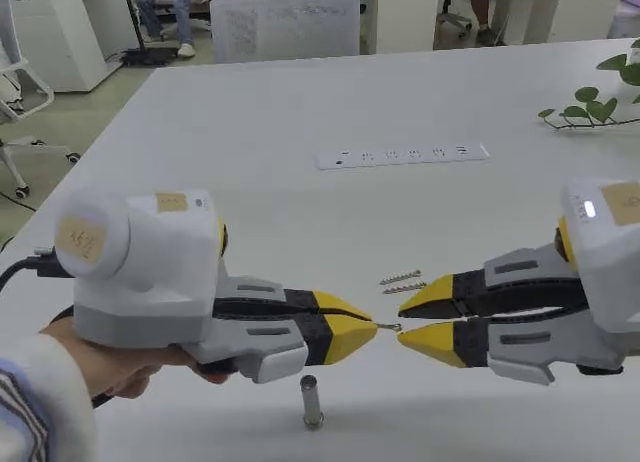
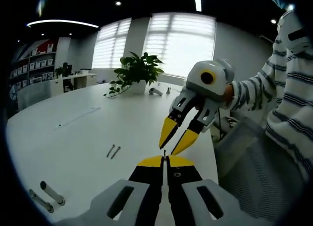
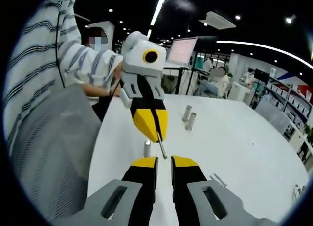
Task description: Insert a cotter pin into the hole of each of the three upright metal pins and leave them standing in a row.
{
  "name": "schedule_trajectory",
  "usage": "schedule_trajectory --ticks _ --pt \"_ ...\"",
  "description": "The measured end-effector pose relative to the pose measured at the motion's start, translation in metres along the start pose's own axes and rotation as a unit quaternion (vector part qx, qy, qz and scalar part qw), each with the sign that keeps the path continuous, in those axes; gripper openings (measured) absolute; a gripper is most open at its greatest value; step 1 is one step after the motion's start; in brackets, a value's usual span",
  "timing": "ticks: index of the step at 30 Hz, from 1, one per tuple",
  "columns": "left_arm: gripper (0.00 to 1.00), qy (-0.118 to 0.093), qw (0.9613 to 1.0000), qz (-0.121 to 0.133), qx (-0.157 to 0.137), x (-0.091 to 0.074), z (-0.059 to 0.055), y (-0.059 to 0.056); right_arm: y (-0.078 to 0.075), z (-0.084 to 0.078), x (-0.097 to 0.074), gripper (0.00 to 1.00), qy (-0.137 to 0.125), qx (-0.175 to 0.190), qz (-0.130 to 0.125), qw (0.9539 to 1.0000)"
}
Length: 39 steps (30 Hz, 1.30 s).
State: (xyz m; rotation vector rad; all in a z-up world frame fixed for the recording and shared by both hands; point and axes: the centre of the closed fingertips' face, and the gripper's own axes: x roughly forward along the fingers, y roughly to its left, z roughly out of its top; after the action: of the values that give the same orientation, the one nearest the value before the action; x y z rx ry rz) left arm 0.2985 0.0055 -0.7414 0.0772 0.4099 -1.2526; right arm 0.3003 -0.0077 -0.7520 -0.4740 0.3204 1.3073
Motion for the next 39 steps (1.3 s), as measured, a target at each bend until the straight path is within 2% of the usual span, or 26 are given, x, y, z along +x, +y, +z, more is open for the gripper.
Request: schedule_trajectory --ticks 3,6,9,12,18,23,30,33,39 --pt "0.00 0.000 0.9999 -0.006 0.009 0.001 0.001 -0.002 0.004 -0.001 0.000 0.12 -0.001 0.007 0.006 1.0000" --pt "0.00 0.004 0.9997 -0.021 0.008 0.003 -0.002 -0.007 0.006 -0.001 0.001 0.11 -0.002 0.008 0.011 0.9999" --pt "0.00 0.012 0.9995 -0.028 0.011 0.005 -0.006 -0.010 0.012 0.000 0.002 0.11 -0.004 0.009 0.022 0.9997" --pt "0.00 0.011 0.9993 -0.034 0.011 0.007 -0.005 -0.014 0.015 -0.001 0.003 0.10 -0.001 0.008 0.029 0.9996" --pt "0.00 0.012 0.9990 -0.041 0.016 0.007 -0.004 -0.017 0.020 -0.002 0.005 0.06 0.003 0.007 0.038 0.9992" --pt "0.00 0.022 0.9987 -0.043 0.019 0.006 -0.009 -0.018 0.022 -0.003 0.006 0.06 0.006 0.002 0.046 0.9989" --pt "0.00 0.026 0.9982 -0.050 0.020 0.007 -0.013 -0.021 0.028 -0.006 0.005 0.05 0.018 -0.010 0.061 0.9980" --pt "0.00 0.036 0.9976 -0.053 0.026 0.008 -0.018 -0.022 0.030 -0.008 0.004 0.04 0.024 -0.016 0.066 0.9974" --pt "0.00 0.042 0.9968 -0.061 0.030 0.009 -0.024 -0.025 0.036 -0.012 0.003 0.04 0.042 -0.025 0.078 0.9958"
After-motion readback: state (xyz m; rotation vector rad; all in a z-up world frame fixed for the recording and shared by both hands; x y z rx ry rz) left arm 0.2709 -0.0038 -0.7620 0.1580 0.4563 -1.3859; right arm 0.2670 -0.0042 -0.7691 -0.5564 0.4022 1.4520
